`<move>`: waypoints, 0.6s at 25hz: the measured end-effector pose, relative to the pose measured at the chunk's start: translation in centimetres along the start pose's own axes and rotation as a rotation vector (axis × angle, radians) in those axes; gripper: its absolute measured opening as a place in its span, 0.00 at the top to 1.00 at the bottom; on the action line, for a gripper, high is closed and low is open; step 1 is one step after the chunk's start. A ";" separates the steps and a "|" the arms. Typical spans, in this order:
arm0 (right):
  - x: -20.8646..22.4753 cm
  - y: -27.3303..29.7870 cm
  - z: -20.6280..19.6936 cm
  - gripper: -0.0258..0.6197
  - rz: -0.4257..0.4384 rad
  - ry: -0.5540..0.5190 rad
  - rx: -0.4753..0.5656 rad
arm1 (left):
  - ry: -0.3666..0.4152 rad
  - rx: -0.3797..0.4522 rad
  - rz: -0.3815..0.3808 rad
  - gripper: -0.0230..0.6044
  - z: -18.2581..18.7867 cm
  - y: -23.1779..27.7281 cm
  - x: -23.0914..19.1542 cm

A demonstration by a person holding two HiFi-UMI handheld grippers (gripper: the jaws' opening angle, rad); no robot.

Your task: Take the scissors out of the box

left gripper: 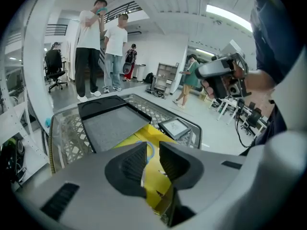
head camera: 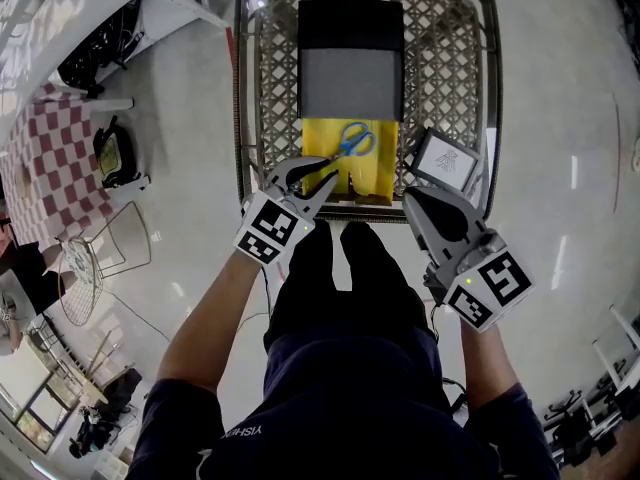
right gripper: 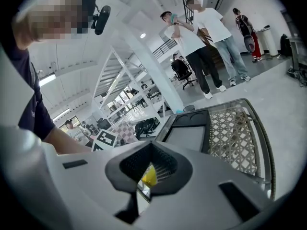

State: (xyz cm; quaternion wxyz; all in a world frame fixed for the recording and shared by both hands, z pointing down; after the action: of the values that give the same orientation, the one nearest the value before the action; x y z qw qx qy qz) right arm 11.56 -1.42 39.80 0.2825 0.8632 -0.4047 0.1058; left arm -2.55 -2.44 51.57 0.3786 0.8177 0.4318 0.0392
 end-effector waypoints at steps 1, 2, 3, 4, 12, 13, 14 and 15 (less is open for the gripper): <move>0.1 0.1 -0.2 0.94 -0.002 0.000 -0.005 | 0.009 -0.019 0.000 0.82 -0.4 0.4 -0.2; 0.2 0.2 -0.4 0.94 -0.004 -0.002 -0.011 | 0.017 -0.038 0.002 0.80 -0.7 0.8 -0.5; 0.3 0.4 -0.6 0.94 -0.006 -0.004 -0.016 | 0.026 -0.057 0.005 0.79 -1.1 1.2 -0.7; 0.5 0.5 -0.8 0.94 -0.007 -0.005 -0.020 | 0.033 -0.075 0.008 0.79 -1.5 1.6 -1.0; 1.2 1.0 -2.0 0.94 -0.014 0.014 -0.040 | 0.091 -0.238 0.044 0.76 -3.9 3.9 -2.3; 1.3 1.1 -2.2 0.94 -0.013 0.017 -0.042 | 0.094 -0.254 0.046 0.76 -4.1 4.2 -2.4; 1.4 1.2 -2.3 0.94 -0.013 0.021 -0.043 | 0.096 -0.269 0.049 0.76 -4.3 4.5 -2.5; 1.5 1.3 -2.5 0.94 -0.013 0.024 -0.044 | 0.096 -0.285 0.052 0.75 -4.6 4.7 -2.7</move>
State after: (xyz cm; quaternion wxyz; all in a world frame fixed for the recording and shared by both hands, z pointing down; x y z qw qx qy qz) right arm 11.66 -1.68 42.97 0.3072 0.8580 -0.3980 0.1054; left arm -2.82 -3.32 58.61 0.4686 0.7639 0.4180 0.1487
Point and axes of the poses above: the fingertips, and each gripper's own axes: y forward along the fingers, x to its right, z out of its top, the point moved 3 cm from there along -y, backward along the fingers, and after that the axes turned 8 degrees about -y, right-handed, at the moved point
